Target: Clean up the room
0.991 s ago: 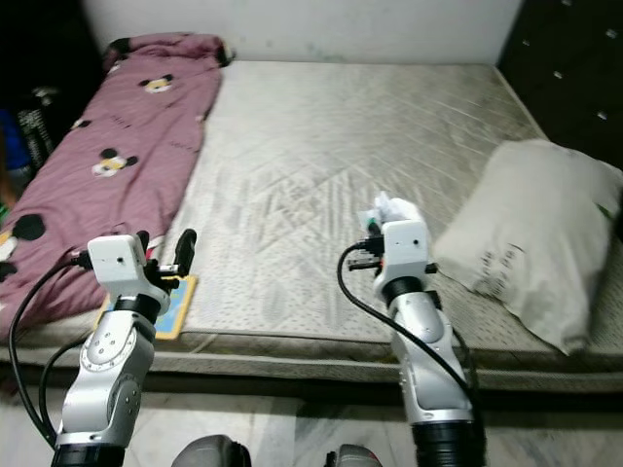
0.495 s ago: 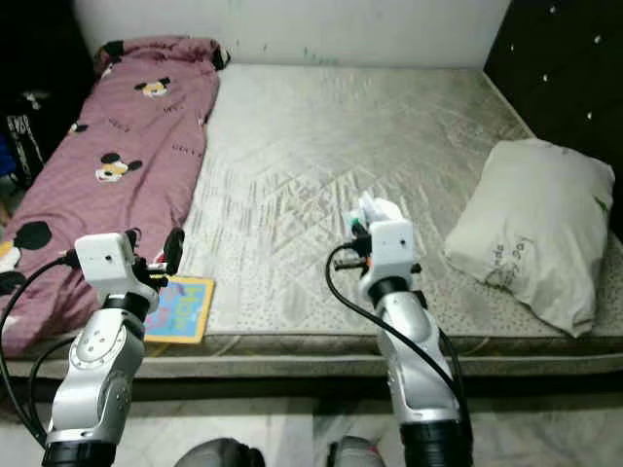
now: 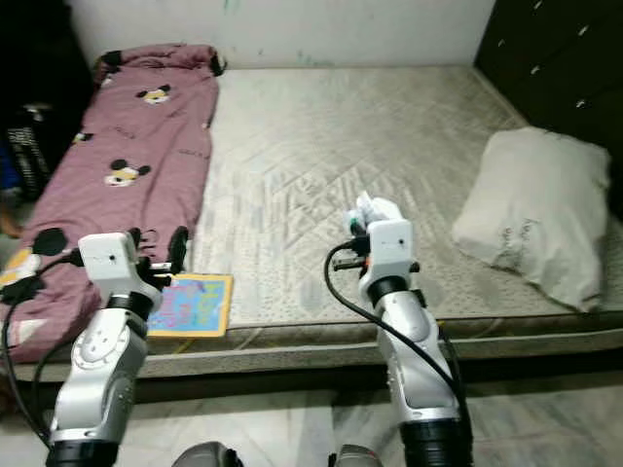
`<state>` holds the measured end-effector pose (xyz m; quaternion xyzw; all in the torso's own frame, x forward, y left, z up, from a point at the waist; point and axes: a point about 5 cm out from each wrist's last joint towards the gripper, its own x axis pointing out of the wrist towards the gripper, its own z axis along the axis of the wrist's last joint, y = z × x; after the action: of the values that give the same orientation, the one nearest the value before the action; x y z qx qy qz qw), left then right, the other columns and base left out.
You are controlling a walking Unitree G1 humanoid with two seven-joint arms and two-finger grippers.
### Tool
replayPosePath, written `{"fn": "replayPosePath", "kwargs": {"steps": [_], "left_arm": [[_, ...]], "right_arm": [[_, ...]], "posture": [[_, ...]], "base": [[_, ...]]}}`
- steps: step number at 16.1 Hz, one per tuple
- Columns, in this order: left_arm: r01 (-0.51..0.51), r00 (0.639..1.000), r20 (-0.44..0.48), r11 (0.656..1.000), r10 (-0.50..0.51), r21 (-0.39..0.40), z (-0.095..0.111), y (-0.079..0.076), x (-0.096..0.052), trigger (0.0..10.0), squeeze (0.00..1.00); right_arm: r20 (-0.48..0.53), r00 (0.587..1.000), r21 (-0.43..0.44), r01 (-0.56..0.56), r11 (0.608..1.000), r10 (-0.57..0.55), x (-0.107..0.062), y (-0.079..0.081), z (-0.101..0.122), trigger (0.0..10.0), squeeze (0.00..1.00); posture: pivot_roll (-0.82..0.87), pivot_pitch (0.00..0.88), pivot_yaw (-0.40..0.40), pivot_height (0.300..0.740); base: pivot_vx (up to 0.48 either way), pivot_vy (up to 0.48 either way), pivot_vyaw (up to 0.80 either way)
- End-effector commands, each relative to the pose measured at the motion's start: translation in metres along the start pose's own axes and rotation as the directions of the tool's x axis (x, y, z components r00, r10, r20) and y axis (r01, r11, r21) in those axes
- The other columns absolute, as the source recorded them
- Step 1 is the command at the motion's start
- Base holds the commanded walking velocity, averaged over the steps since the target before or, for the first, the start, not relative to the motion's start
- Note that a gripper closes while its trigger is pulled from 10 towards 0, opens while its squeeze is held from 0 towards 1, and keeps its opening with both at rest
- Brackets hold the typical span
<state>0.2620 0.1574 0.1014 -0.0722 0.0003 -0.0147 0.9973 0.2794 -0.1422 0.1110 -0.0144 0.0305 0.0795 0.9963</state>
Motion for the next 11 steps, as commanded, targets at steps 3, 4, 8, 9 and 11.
{"fn": "replayPosePath", "kwargs": {"steps": [3, 4, 8, 9, 11], "left_arm": [[0.022, 1.0, 0.016, 1.0, -0.022, 0.001, 0.0036, -0.0035, 0.0016, 10.0, 0.0], [0.026, 1.0, 0.018, 1.0, -0.026, 0.0, 0.0036, -0.0037, 0.0018, 10.0, 0.0], [0.03, 0.999, 0.02, 1.0, -0.03, -0.004, 0.0035, -0.0045, 0.0021, 10.0, 0.0], [0.03, 0.999, 0.02, 1.0, -0.03, -0.004, 0.0035, -0.0045, 0.0022, 10.0, 0.0], [0.029, 0.999, 0.02, 1.0, -0.029, -0.004, 0.0034, -0.0044, 0.0021, 10.0, 0.0]], "right_arm": [[0.004, 1.0, -0.007, 0.011, 1.0, -0.011, 0.0016, -0.0039, 0.0013, 10.0, 0.0], [0.006, 1.0, -0.006, 0.011, 1.0, -0.011, 0.002, -0.0037, 0.0018, 10.0, 0.0], [0.009, 1.0, -0.013, 0.01, 1.0, -0.009, 0.003, -0.0039, 0.0029, 10.0, 0.0], [0.01, 1.0, -0.014, 0.011, 1.0, -0.011, 0.0033, -0.0041, 0.0029, 10.0, 0.0], [0.007, 1.0, -0.017, 0.012, 1.0, -0.012, 0.0031, -0.0047, 0.002, 10.0, 0.0]], "posture": [[-0.09, 0.0, 0.026, 0.74], [-0.09, 0.0, 0.026, 0.74], [-0.09, 0.0, 0.023, 0.74], [-0.09, 0.0, 0.023, 0.74], [-0.09, 0.0, 0.024, 0.74]], "base": [[0.196, 0.0, 0.0], [0.311, 0.0, 0.0], [0.32, 0.0, 0.0], [0.33, 0.0, 0.0], [0.337, 0.0, 0.0]]}}
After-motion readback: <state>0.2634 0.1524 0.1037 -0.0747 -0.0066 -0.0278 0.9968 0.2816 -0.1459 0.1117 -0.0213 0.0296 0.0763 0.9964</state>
